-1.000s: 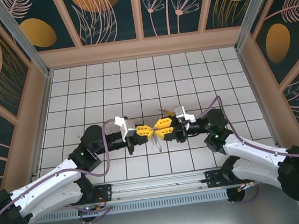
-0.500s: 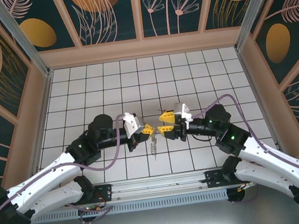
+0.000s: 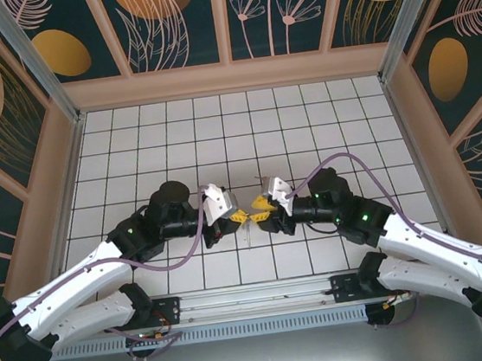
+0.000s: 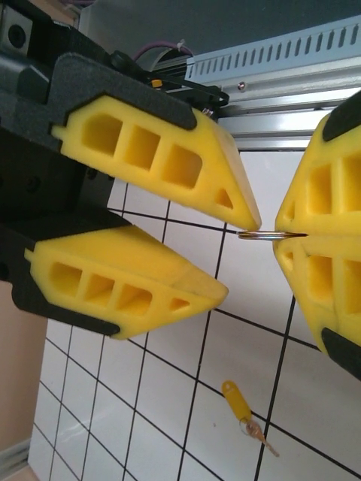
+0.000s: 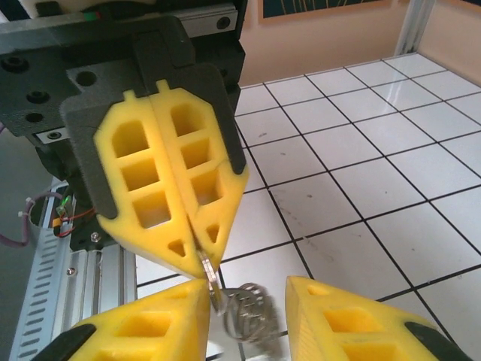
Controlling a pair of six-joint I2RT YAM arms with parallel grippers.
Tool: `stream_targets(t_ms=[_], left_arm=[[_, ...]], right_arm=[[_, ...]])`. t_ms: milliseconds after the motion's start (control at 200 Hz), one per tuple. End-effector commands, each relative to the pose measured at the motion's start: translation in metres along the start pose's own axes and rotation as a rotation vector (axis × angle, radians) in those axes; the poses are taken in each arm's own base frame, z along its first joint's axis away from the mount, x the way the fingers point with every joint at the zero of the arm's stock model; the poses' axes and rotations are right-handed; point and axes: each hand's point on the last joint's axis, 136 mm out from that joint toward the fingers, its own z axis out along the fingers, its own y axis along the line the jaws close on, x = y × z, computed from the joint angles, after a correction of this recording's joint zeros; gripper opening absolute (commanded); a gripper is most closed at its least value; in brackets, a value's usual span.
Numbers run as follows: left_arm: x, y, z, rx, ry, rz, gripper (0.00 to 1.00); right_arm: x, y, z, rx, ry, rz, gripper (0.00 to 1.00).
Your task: Put the keys on the keyring
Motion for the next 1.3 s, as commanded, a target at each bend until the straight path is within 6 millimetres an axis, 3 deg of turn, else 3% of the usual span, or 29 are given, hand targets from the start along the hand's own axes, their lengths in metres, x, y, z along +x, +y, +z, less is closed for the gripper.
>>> stream_targets(t_ms=[0,215,435,606,736,796,1111,1296], left_arm=[[-0.010,-0.009,-0.001,0.048,-0.010,0.024,0.00],[-0.013,-0.008,-0.002,0.037,-0.030,0.028,0.00],[-0.014,-0.007,-0.002,0.029,-0.051,0.020,0.00],[-0.022,-0.009,-0.010,0.014,-0.133,0.017,0.00],[-0.027,-0.012,-0.021,0.001,-0.231,0.006,0.25],[-0.029,-0.014,-0.026,0.000,-0.271,0.000,0.30],[-0.048,-0.030,-0.042,0.067,-0.421,0.009,0.32],[-0.053,-0.033,-0.043,0.086,-0.445,0.025,0.32]], right_arm=[[-0.013,0.006,-0.001,-0.024,-0.015,-0.031,0.31],[-0.008,0.013,0.003,-0.070,0.003,-0.028,0.28],[-0.003,0.017,0.007,-0.091,0.027,-0.027,0.00],[-0.014,0.018,-0.002,-0.079,-0.037,-0.046,0.00],[-0.035,0.028,-0.017,-0.102,-0.186,-0.048,0.00],[-0.042,0.031,-0.023,-0.109,-0.248,-0.044,0.00],[-0.073,0.038,-0.048,-0.184,-0.624,0.002,0.00],[-0.074,0.043,-0.049,-0.241,-0.674,0.020,0.00]])
